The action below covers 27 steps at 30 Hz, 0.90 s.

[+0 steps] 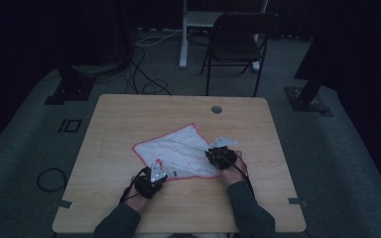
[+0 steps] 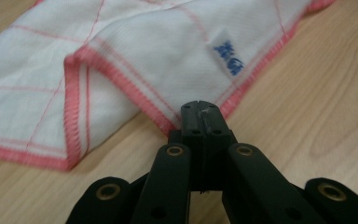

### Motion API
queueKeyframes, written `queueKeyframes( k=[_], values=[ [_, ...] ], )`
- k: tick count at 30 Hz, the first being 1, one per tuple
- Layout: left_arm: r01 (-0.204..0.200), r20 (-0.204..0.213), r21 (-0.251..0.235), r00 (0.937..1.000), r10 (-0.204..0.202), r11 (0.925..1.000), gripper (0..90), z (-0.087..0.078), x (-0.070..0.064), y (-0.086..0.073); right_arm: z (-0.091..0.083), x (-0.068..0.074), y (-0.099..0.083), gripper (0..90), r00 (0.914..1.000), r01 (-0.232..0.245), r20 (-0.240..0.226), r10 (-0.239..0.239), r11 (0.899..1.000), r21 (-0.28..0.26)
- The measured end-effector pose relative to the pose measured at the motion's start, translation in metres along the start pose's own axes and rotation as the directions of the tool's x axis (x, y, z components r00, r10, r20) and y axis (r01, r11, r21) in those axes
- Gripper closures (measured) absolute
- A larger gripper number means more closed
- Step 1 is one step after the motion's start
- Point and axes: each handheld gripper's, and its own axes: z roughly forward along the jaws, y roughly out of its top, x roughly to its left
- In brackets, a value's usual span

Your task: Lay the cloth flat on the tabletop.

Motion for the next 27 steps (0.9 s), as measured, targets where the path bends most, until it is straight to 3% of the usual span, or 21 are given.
queueKeyframes(
  k=[9,12,21,27],
  values=[
    [0.002,-0.02,0.015,0.9998,-0.002,0.9999,90.0,-0.016,0.002,-0.015,0.005,0.001,0.003,78.7,0.9998,0.016,-0.011,-0.016,1.0,0.0],
    [0.021,-0.031,0.019,0.9993,-0.021,0.9996,90.0,-0.019,0.007,-0.018,0.009,0.0,0.002,78.7,0.9998,0.015,-0.015,-0.015,1.0,0.008],
    [0.052,-0.047,0.012,0.9976,-0.052,0.9986,90.0,-0.02,0.014,-0.022,0.027,-0.001,0.002,79.2,0.9994,0.03,-0.018,-0.029,0.999,0.043],
    [0.067,-0.047,0.011,0.9967,-0.066,0.9977,90.0,-0.021,0.017,-0.023,0.032,-0.005,-0.001,81.1,0.9997,0.009,-0.023,-0.007,0.998,0.059]
  ],
)
